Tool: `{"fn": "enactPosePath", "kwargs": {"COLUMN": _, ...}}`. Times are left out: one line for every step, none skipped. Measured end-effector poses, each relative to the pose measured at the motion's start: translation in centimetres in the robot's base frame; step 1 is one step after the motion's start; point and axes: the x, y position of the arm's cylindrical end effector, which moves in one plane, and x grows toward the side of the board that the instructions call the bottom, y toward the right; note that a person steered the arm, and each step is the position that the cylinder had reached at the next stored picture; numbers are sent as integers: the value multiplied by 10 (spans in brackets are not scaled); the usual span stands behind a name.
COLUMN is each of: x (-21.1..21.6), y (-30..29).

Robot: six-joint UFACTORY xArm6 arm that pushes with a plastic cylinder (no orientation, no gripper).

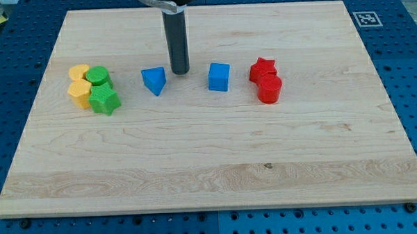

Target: Push the blue triangle close to the green star

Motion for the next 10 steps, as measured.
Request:
{"fn": "enactPosePath", "kwargs": {"x": 7, "y": 0}}
{"fn": "enactPosePath", "kwargs": {"x": 7, "y": -3}}
{"fn": "enactPosePath", "kwargs": {"x": 7, "y": -21}}
{"fn": "enactPosePath", "kwargs": {"x": 7, "y": -21}}
{"fn": "enactPosePath", "kwargs": {"x": 8, "y": -29}}
{"fn": "enactPosePath", "kwargs": {"x": 8, "y": -51}}
{"fn": "enactPosePath", "kwargs": {"x": 8, "y": -75}}
{"fn": "enactPosePath", "kwargs": {"x": 8, "y": -77}}
{"fn": "enactPosePath", "kwargs": {"x": 8, "y": -48}}
{"fn": "enactPosePath", "kwargs": {"x": 8, "y": -24}}
